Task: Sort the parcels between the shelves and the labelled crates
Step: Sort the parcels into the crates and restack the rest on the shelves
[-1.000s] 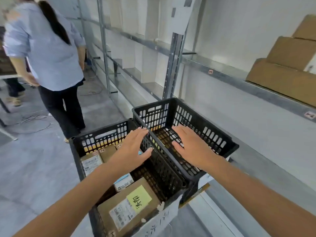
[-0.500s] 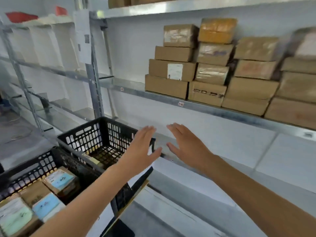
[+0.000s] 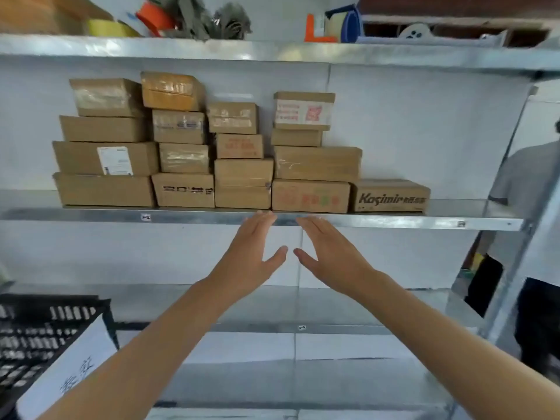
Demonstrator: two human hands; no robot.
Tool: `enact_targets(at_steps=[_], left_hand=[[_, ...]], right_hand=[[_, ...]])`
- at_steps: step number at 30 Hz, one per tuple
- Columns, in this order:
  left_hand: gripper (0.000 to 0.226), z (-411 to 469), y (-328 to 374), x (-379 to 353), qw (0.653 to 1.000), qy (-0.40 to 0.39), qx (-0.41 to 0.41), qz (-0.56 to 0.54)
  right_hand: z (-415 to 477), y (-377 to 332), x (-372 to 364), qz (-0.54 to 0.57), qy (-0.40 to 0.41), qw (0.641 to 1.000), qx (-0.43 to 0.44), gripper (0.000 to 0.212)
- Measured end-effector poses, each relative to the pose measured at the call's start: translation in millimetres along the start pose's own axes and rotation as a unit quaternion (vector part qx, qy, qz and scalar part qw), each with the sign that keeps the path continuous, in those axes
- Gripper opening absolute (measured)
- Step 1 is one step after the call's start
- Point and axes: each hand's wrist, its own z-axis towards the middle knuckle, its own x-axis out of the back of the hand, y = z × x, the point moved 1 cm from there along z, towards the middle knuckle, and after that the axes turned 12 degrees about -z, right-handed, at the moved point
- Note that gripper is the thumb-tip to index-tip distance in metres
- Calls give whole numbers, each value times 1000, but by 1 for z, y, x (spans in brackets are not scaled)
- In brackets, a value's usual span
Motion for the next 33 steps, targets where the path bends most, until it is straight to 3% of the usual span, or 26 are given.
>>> enact_targets(at_steps=[4,11,17,29,33], left_hand=[[66,36,17,-40,999,-39,-19,-22],[61,97,24,-112,990,-87,4,-109],[62,157,16,-158,984,-114,14,-138],[72,220,3,-220,989,-35,-48,-137],[78,221,8,-230,992,-11,-60,-110]], right_hand=[[-15,52,17,-21,36,998,-53,58],[-22,136,7,-50,21,988,-144,63],[6,190,-7,-67,16,985,-159,60],[72,281,-32,-60,44,984,-159,52],[80,318,-31,-36,60,976,-205,52]])
